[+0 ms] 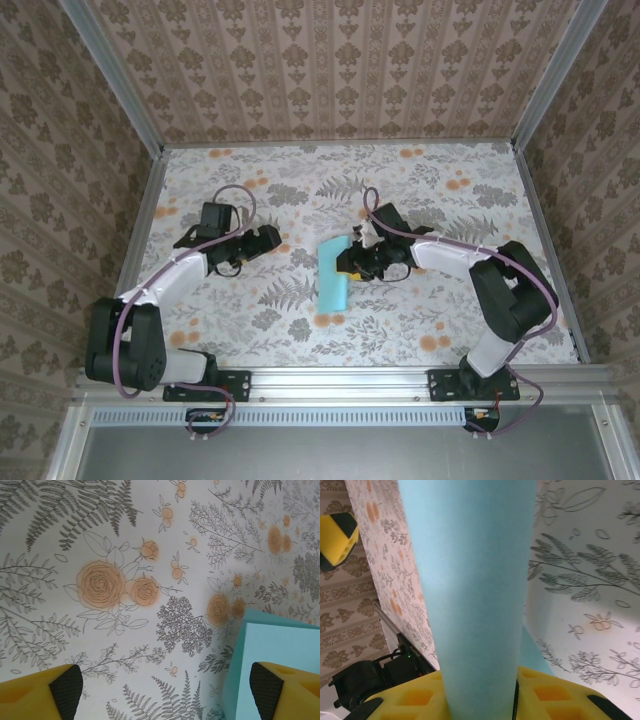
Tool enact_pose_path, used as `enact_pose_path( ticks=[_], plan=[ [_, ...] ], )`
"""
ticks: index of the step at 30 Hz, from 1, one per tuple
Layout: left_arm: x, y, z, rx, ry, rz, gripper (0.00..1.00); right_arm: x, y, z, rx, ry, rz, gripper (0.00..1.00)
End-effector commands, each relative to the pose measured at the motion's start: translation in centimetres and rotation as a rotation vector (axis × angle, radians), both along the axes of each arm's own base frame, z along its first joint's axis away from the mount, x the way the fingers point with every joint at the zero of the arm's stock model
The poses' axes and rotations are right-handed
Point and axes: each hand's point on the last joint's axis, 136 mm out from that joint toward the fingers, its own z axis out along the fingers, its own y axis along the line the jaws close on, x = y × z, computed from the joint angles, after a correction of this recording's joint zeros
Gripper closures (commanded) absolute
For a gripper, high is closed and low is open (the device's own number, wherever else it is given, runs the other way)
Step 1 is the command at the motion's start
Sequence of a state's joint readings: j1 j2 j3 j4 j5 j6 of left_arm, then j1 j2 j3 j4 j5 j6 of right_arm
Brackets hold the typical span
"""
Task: Fold a paper plane with a square sheet of paper (pick it up from the middle)
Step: Fold the square sheet of paper in half at the center of the table.
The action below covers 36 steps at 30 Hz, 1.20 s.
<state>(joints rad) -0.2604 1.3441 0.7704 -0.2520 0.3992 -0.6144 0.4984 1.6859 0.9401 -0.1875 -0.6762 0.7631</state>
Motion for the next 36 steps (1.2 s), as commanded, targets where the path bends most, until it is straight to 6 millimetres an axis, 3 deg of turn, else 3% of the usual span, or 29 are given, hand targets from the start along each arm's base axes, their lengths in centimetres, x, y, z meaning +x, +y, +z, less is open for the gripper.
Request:
enact_pose_path(
  ticks=[1, 9, 17, 29, 36],
  plan=[
    [0.1, -0.9, 0.0, -0.03, 0.004, -0.008, 0.11, 0.0, -0.9, -1.1, -0.022, 0.044, 0.002, 0.66],
    [0.1, -1.9, -0.2, -0.019, 0.004, -0.032, 0.11, 0.4, -5.1, -3.9, -0.253, 0.063, 0.006, 0.62],
    [-0.2, -3.3, -0.4, -0.025, 0.009, -0.056, 0.12, 0.5, -6.7, -5.6, -0.357, 0.065, -0.008, 0.59],
    [-0.3, -6.1, -0.9, -0.043, 0.021, -0.116, 0.13, 0.7, -8.7, -4.1, -0.462, -0.006, -0.007, 0.4],
    [-0.5, -8.2, -1.0, -0.075, 0.021, -0.155, 0.14, 0.3, -9.1, -4.8, -0.475, 0.003, -0.023, 0.46]
  ],
)
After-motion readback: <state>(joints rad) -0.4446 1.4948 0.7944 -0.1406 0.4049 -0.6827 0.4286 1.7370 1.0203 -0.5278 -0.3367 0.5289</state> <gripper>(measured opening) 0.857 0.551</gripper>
